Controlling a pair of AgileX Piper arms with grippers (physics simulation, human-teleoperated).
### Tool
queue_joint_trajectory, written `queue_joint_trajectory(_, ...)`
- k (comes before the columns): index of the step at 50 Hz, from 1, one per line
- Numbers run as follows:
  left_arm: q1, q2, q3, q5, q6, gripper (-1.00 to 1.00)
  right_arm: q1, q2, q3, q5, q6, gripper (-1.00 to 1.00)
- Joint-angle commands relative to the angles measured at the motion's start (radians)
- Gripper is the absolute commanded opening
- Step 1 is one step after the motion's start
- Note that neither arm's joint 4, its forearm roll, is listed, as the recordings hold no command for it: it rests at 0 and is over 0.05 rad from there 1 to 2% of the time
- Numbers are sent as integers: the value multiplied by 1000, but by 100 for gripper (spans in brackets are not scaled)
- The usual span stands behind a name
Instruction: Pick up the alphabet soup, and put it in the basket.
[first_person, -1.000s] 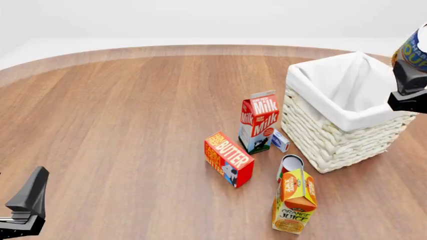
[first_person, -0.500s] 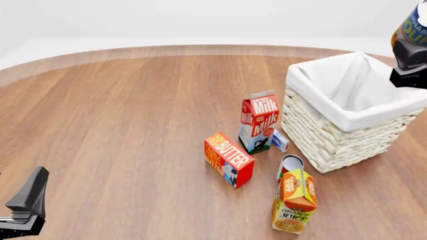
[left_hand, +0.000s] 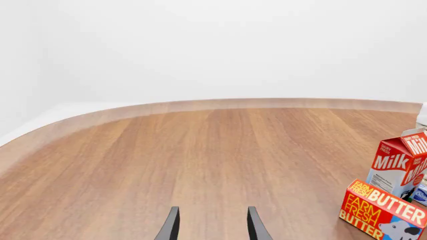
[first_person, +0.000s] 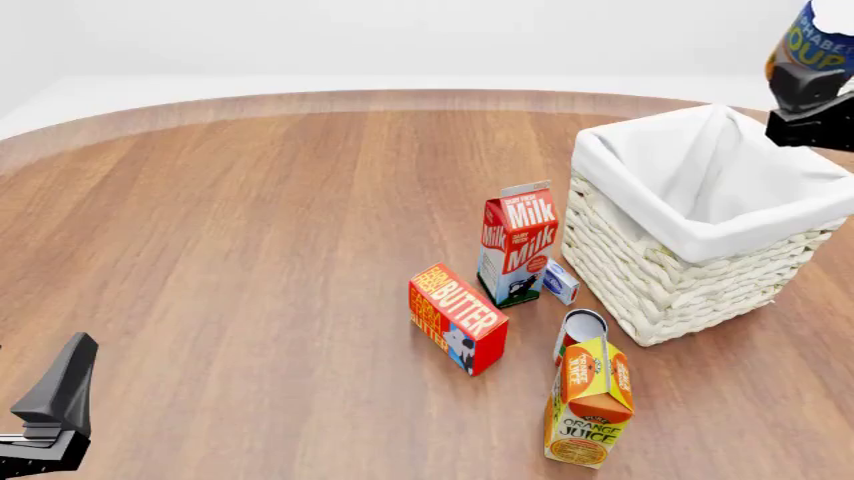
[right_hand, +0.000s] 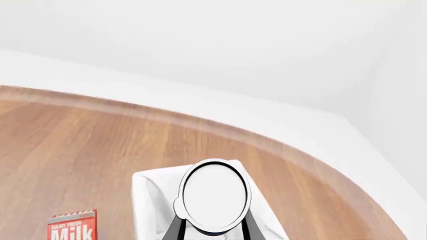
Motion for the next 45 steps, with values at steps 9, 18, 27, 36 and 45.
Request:
queue_joint_trajectory(9,0,0,0,0,0,100,18,75,-71,70,-28,-100)
queue_joint_trajectory(18,0,0,0,0,0,100,17,108,-101,99,-48,-100)
queue_joint_trajectory(27,0,0,0,0,0,100,15,151,-123,112,-66,-100)
queue_joint_trajectory(36,0,0,0,0,0,100,16,187,-124,115,-78,-100)
queue_joint_trajectory(45,0,0,0,0,0,100,19,229,-144,125,-92,-100)
